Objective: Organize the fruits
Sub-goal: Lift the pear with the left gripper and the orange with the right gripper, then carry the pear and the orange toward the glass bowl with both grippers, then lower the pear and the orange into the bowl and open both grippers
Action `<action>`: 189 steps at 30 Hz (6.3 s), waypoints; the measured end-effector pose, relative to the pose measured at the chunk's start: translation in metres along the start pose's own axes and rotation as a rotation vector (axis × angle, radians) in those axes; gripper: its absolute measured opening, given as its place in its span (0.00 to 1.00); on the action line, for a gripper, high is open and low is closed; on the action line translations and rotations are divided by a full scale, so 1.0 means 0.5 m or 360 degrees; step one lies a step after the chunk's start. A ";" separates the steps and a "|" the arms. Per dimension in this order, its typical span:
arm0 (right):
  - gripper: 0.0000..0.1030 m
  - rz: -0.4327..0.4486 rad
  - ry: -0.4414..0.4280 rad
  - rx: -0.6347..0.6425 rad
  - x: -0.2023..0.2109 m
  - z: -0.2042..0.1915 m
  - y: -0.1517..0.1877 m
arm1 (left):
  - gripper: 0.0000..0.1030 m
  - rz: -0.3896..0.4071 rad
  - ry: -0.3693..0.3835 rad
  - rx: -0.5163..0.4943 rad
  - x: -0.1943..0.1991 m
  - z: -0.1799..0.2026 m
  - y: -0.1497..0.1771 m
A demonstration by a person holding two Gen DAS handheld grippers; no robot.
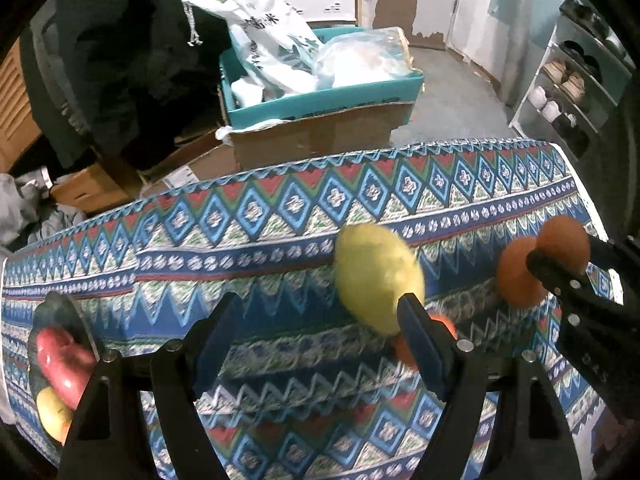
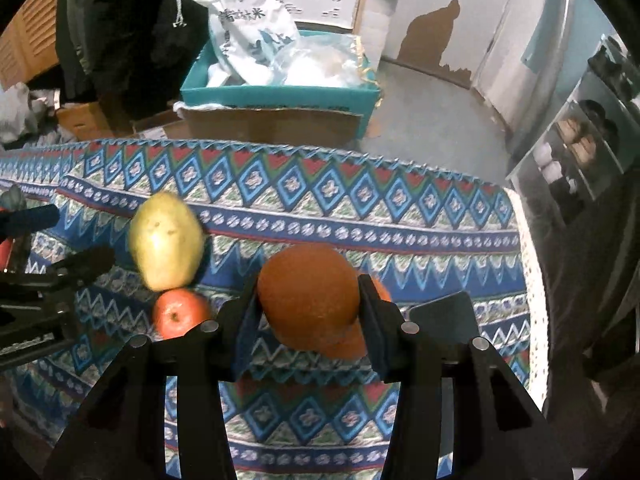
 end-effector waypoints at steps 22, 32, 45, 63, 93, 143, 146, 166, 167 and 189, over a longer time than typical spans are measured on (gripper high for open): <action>0.44 0.0012 -0.0053 -0.0103 -0.041 0.017 0.014 | 0.64 -0.0130 0.0170 0.0031 -0.123 0.056 -0.046; 0.44 0.0037 -0.0026 -0.0058 -0.036 0.004 0.021 | 0.64 -0.0075 0.0148 -0.0065 -0.106 0.049 -0.026; 0.44 0.0106 -0.0009 -0.0030 0.009 -0.015 0.017 | 0.64 0.0080 0.0047 -0.0135 0.002 0.011 -0.010; 0.44 0.0266 -0.0073 0.0006 0.131 -0.072 0.007 | 0.64 0.0237 0.0000 -0.0092 0.165 -0.067 0.051; 0.44 0.0483 -0.0261 0.0107 0.318 -0.176 0.024 | 0.64 0.0453 -0.0128 0.0023 0.357 -0.162 0.161; 0.44 0.0111 -0.0695 0.0361 0.236 -0.523 0.077 | 0.64 0.0251 -0.0173 0.0491 0.304 -0.432 0.381; 0.44 0.0082 -0.0694 0.0387 0.220 -0.546 0.087 | 0.64 0.0199 -0.0139 0.0535 0.277 -0.446 0.397; 0.44 -0.0253 -0.0752 0.0445 0.101 -0.630 0.152 | 0.64 0.0006 -0.0113 0.0620 0.192 -0.485 0.444; 0.46 -0.0255 -0.0756 0.0444 0.102 -0.631 0.151 | 0.64 0.0000 -0.0111 0.0623 0.191 -0.486 0.445; 0.59 -0.0066 -0.0696 0.0410 0.175 -0.591 0.107 | 0.81 0.0113 -0.0240 0.0569 0.219 -0.474 0.412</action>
Point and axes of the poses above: each gripper's, at about its wrist camera, not at the fingertips, and x roughly against the way its jaws point, z to its right, y to its underside, the point moved 1 cm from there along -x, roughly the way its jaws point, and after that the axes turned 15 degrees about -x, right-handed, at the moved point
